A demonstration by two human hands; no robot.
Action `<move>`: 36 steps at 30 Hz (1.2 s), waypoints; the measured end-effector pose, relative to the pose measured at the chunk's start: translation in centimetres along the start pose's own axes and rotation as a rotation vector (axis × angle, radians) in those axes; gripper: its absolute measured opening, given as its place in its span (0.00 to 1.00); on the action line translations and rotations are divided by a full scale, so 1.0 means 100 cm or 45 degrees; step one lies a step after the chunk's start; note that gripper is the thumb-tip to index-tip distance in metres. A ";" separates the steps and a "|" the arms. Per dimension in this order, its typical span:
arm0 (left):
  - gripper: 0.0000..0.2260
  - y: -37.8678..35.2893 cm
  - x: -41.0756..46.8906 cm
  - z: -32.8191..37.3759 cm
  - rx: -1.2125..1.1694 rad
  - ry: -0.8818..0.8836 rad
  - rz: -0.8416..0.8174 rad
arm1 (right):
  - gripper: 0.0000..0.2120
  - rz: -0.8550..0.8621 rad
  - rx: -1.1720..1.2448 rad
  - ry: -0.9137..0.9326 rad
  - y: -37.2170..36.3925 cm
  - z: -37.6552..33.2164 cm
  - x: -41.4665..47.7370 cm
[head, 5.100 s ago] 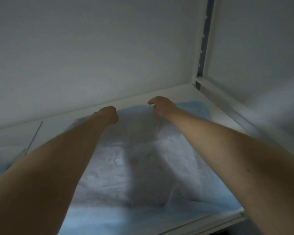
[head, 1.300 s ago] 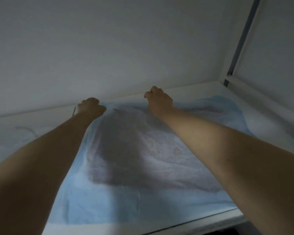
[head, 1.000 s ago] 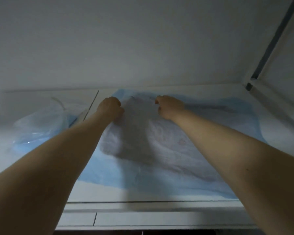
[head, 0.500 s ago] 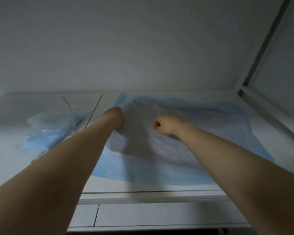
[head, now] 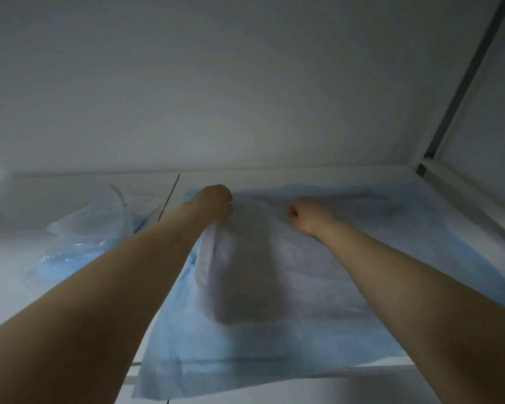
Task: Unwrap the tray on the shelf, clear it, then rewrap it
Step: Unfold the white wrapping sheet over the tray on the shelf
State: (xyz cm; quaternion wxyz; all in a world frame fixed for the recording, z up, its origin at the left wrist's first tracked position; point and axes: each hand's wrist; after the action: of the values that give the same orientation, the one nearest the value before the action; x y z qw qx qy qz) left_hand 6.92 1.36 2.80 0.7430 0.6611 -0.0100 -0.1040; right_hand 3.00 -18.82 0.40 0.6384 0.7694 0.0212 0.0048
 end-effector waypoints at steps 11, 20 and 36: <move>0.29 -0.023 0.026 0.009 -0.017 -0.014 -0.067 | 0.22 -0.062 -0.129 0.004 -0.009 0.025 0.041; 0.28 -0.026 0.021 0.012 -0.070 0.168 -0.092 | 0.26 -0.124 -0.098 -0.243 -0.014 0.044 0.053; 0.20 -0.018 -0.058 0.051 -0.055 -0.257 -0.112 | 0.14 -0.122 0.093 0.164 0.004 -0.005 -0.031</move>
State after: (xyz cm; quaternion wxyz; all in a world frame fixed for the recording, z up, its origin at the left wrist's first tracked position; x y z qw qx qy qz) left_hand 0.25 -2.84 2.35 0.7470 0.6309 -0.0534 -0.2027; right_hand -0.05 -18.50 0.99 0.6069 0.7883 0.0990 0.0230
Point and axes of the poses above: each hand's wrist, its own x-axis towards the middle knuckle, its own y-axis out of the back of the hand, z = x × y
